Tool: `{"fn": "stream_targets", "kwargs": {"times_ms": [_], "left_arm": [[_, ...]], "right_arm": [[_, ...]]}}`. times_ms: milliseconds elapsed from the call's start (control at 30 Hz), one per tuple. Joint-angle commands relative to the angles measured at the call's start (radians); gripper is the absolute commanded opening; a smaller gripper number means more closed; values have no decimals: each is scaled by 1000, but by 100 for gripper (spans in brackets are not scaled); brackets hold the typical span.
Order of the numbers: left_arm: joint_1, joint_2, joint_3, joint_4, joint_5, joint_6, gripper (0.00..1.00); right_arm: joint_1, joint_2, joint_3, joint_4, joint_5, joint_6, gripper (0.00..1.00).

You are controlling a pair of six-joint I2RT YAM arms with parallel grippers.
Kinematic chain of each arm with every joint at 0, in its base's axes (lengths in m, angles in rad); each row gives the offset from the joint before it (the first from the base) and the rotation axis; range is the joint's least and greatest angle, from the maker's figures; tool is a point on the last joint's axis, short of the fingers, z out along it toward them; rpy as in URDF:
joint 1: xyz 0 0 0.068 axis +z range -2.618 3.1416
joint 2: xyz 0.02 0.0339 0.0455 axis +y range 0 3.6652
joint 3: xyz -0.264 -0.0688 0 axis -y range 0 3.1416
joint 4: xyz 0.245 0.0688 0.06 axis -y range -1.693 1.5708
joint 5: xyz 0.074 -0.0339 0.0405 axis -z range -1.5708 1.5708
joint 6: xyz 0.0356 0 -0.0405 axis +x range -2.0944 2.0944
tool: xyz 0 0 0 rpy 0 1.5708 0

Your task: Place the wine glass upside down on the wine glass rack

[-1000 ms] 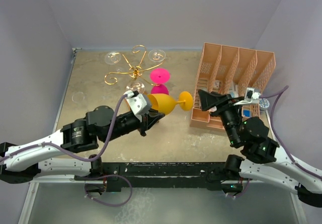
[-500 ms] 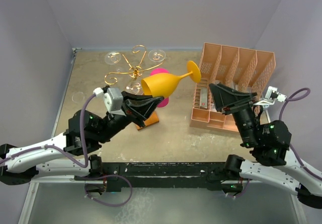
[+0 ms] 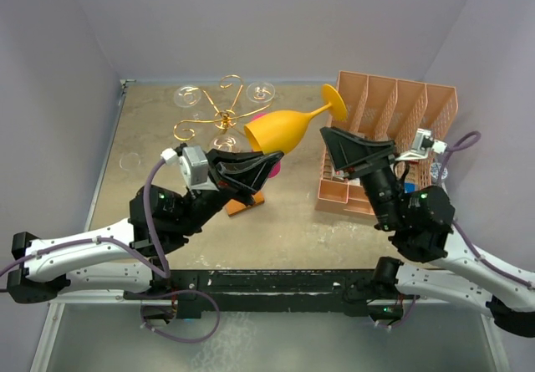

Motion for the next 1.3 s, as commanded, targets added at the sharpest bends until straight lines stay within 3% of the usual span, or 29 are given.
{"fn": "stream_targets", "kwargs": {"times_ms": [0,100,233,900,1067,1200,1267], "left_arm": [[-1,-5,-6,104,33,18,0],[-2,-12,-22,111,42,17,0],[-1,-23,-35,112,44,13,0],[-1,-31,-42,66,115,15,0],[-1,-25,-34,46,130,13,0],[-1,-30,-32,19,112,-10,0],[-1,-33,-27,-2,97,-23,6]], "right_arm": [[2,61,35,126,4,158,61],[2,94,25,130,51,309,59],[1,123,13,181,71,390,55],[1,158,-4,310,60,420,38],[1,160,-9,320,51,408,24],[1,157,-10,347,35,328,0],[0,159,-6,353,27,283,0]]}}
